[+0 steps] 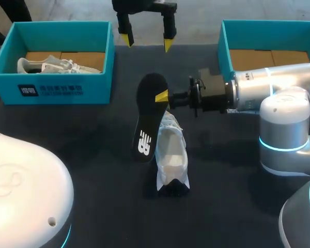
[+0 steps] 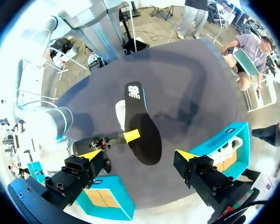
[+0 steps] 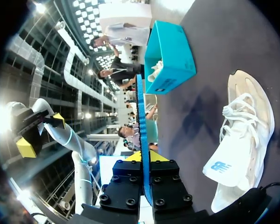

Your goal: Take the shoe out of the shoebox, open the shoe tongue, remove and reinsert the insole, then place the shoe into the shoebox

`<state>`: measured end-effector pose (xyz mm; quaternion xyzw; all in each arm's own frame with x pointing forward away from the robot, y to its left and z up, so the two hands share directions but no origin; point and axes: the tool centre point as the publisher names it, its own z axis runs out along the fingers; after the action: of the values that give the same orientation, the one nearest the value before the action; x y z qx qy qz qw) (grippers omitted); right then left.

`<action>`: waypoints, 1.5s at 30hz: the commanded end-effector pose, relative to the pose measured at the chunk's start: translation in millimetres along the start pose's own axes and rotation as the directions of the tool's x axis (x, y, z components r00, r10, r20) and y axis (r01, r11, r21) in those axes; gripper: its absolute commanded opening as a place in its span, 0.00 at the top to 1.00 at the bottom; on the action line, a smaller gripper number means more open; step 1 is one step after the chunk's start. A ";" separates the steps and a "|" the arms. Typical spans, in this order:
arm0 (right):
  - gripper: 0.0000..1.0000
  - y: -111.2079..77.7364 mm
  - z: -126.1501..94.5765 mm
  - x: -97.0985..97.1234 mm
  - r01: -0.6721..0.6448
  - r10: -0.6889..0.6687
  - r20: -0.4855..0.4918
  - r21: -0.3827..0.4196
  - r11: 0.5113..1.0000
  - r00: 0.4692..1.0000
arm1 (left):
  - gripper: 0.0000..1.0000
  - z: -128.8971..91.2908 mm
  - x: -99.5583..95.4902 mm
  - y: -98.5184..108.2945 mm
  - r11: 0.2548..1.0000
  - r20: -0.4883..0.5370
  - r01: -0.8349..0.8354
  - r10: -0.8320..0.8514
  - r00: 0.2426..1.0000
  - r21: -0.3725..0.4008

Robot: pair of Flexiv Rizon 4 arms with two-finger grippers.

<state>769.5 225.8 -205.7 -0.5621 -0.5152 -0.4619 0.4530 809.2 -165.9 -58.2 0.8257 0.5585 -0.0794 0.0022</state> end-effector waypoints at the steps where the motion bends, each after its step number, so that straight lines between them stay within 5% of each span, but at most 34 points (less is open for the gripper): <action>1: 1.00 -0.9 1.6 0.8 -0.001 0.001 0.004 -0.003 1.000 1.000 | 0.00 0.7 5.7 -5.7 1.000 0.027 0.004 -0.003 1.000 -0.018; 12: 1.00 -0.9 1.6 0.8 -0.001 0.001 0.004 -0.003 1.000 1.000 | 0.00 -10.9 26.6 -22.6 0.996 0.212 0.022 -0.003 0.977 -0.086; 26: 1.00 -0.9 1.6 0.8 -0.001 0.001 0.004 -0.003 1.000 1.000 | 0.00 -12.5 58.3 -59.4 0.972 0.531 0.100 0.029 0.847 -0.213; 45: 1.00 -0.9 1.6 0.8 -0.001 0.001 0.004 -0.003 1.000 1.000 | 0.00 5.2 84.2 -54.3 0.928 0.797 0.197 0.147 0.585 -0.316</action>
<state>769.1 225.8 -205.5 -0.5624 -0.5154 -0.4619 0.4525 792.3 -72.5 -61.4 0.7342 0.5406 -0.2797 0.3009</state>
